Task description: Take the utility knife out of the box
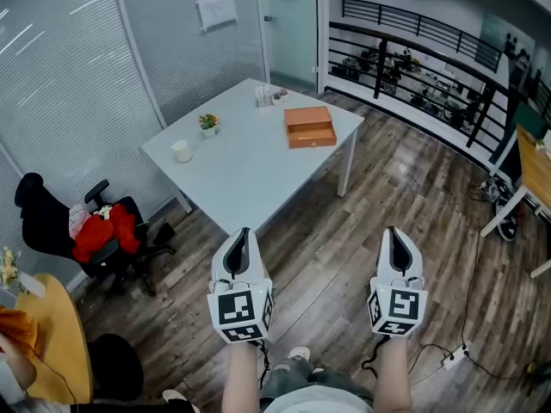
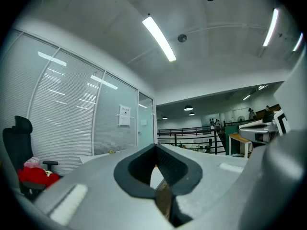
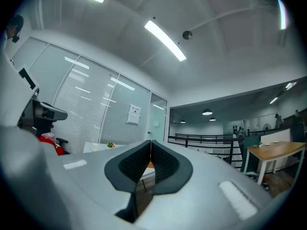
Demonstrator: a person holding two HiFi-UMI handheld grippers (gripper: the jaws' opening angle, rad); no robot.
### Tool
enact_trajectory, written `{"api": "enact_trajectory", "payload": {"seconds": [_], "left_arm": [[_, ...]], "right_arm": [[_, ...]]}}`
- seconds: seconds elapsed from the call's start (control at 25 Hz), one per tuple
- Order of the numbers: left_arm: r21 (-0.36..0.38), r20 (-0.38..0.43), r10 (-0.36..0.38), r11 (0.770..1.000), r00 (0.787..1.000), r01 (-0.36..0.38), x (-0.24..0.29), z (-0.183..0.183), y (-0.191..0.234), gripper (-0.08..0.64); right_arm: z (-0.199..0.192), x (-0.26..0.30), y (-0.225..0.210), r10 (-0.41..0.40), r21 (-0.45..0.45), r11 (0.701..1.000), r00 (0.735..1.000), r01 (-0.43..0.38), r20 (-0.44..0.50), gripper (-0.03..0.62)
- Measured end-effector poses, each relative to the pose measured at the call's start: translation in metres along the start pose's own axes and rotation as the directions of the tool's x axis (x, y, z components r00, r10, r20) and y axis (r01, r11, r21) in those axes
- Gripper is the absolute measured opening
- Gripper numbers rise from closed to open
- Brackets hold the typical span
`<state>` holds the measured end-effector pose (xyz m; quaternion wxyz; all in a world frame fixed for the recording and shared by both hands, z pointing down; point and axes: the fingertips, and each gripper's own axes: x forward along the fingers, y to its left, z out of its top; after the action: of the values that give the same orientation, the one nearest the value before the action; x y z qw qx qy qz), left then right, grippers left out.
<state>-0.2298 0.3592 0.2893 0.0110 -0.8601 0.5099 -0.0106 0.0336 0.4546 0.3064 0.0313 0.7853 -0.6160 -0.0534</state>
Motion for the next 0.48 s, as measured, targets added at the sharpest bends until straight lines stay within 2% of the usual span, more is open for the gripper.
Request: {"api": "enact_trajectory", "payload": {"seconds": [0.2, 0.4, 0.48], "left_arm": [[-0.006, 0.003, -0.008, 1.000, 1.000, 0.008, 0.018, -0.002, 0.010, 0.000], [-0.019, 0.005, -0.010, 1.000, 1.000, 0.011, 0.038, -0.004, 0.029, 0.000], [-0.020, 0.001, -0.014, 1.000, 1.000, 0.014, 0.045, -0.006, 0.036, 0.000]], "right_arm": [[-0.004, 0.020, 0.008, 0.003, -0.003, 1.000, 1.000, -0.003, -0.003, 0.080], [-0.006, 0.044, 0.025, 0.038, -0.011, 0.999, 0.999, -0.038, -0.014, 0.254], [-0.005, 0.050, 0.030, 0.033, -0.012, 0.999, 0.999, -0.033, -0.008, 0.288]]}}
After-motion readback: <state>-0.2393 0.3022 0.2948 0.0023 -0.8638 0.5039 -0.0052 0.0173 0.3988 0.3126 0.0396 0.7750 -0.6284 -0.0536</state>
